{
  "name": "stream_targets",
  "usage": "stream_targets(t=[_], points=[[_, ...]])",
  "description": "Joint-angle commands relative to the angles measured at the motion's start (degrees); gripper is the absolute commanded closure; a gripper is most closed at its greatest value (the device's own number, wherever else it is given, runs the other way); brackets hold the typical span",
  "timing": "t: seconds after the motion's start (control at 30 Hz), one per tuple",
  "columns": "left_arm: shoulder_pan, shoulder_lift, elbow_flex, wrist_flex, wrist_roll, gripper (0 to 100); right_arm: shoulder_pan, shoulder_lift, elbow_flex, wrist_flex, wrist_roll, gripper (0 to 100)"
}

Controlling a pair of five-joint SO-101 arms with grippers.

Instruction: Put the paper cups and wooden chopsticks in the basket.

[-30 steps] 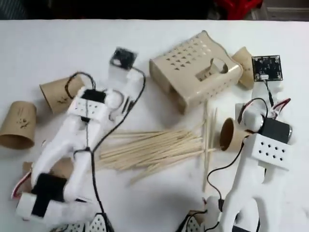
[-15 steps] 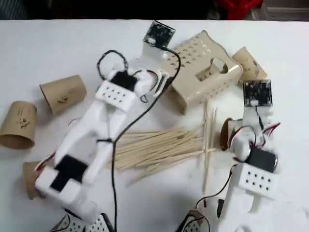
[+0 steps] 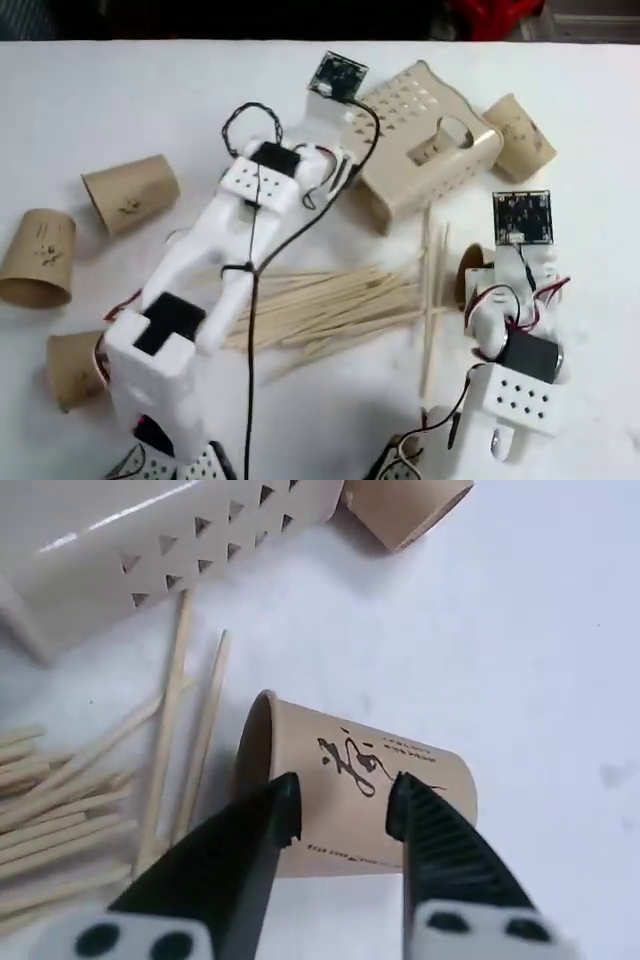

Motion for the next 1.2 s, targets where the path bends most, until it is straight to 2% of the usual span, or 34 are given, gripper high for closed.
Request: stream_targets(t=[0.0, 0.33, 0.47, 0.6, 0.7, 0.8, 0.9, 1.03, 1.17], points=[[0.48, -2.33, -6.07, 2.29, 3.25, 74, 0.04, -0.84, 1.05, -1.10, -0.62, 84.4], [0.48, -2.68, -6.51, 0.18, 2.99, 74, -0.04, -0.84, 4.92, -4.35, -0.70, 84.6], [-0.04, -2.68, -6.51, 0.44, -2.55, 74, -0.13, -0.84, 4.92, -4.35, -0.70, 84.6], [-0.57, -3.30, -6.77, 5.19, -8.00, 75, -0.13, -0.84, 5.01, -4.18, -0.70, 84.6], [-2.24, -5.58, -6.68, 11.78, -7.65, 75, -2.15, -0.84, 4.57, -4.18, -0.26, 84.6], [-7.96, -11.38, -5.45, 15.56, -3.25, 75, -9.36, -0.04, 2.46, -3.74, -0.18, 84.6], [-16.13, -19.47, -0.62, 16.35, -1.58, 74, -14.64, 1.98, -4.84, 1.01, -0.53, 84.5], [-26.42, -30.73, 11.96, 15.56, -1.85, 74, -22.20, 9.45, -16.62, 3.91, -0.62, 84.4], [-35.38, -40.31, 28.31, 10.11, -4.48, 74, -30.46, 20.18, -24.18, 0.84, -0.97, 84.4]])
